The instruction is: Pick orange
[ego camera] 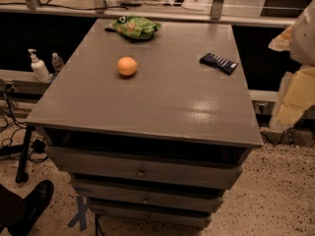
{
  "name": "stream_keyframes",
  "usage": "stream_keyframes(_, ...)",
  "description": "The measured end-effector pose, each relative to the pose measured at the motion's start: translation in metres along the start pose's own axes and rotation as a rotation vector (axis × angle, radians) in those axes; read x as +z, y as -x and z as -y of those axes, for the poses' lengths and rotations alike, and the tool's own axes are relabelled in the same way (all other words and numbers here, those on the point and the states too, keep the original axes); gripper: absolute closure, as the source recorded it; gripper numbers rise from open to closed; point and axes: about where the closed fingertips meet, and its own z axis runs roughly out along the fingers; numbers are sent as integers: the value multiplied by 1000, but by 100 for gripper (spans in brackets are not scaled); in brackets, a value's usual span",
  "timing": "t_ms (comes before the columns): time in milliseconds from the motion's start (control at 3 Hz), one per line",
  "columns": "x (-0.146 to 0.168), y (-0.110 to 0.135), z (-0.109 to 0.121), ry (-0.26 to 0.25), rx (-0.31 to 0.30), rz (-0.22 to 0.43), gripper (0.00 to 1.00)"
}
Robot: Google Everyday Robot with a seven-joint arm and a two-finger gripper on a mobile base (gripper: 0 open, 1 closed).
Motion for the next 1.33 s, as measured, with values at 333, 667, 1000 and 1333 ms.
stream_keyframes(333,0,4,1,-9,-1,10,0)
stream_keyframes(667,13,32,10,-11,1,80,0)
stream_keyframes(1000,34,71,22,9,46,202,0)
stream_keyframes(1333,63,105,28,49,108,363,0)
